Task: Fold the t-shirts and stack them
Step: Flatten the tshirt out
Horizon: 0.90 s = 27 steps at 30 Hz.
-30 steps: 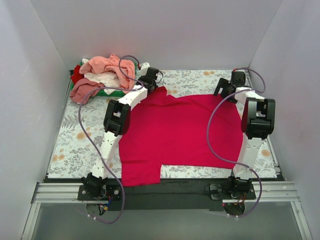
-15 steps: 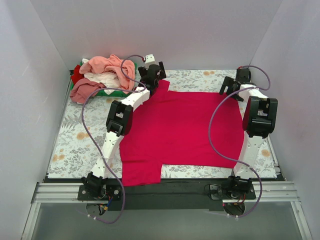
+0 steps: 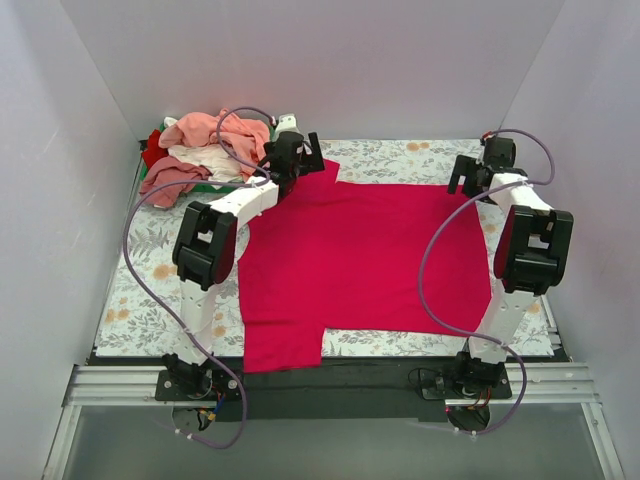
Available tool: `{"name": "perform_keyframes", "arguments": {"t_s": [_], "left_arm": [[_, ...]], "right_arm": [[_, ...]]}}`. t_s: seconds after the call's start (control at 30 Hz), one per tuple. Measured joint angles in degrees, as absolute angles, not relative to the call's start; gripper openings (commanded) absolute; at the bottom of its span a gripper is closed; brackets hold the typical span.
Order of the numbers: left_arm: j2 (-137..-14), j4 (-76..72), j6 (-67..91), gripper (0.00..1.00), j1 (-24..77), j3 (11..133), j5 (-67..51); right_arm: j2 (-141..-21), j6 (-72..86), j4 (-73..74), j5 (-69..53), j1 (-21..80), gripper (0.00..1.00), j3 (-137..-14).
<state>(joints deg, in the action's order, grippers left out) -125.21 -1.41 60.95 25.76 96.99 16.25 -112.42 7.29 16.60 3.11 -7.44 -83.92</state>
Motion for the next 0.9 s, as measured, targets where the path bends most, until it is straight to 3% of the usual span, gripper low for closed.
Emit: {"name": "perform_keyframes", "arguments": {"t_s": [0.43,0.8,0.9], "left_arm": [[-131.9,10.4,61.5,0.94,25.8,98.5,11.7],[-144.2,15.0,62.9,0.94,25.0,119.2,8.3],[-147.3,14.9,63.5,0.98,24.8,124.2,6.5]], "right_arm": [[-118.3,6.0,17.5,-6.0,-7.4,0.98,-83.7],[-128.9,6.2,22.5,-2.3,-7.9,0.98,-100.4],[-132.7,6.2,23.9,-2.8,-8.9,0.98,-106.7]]}}
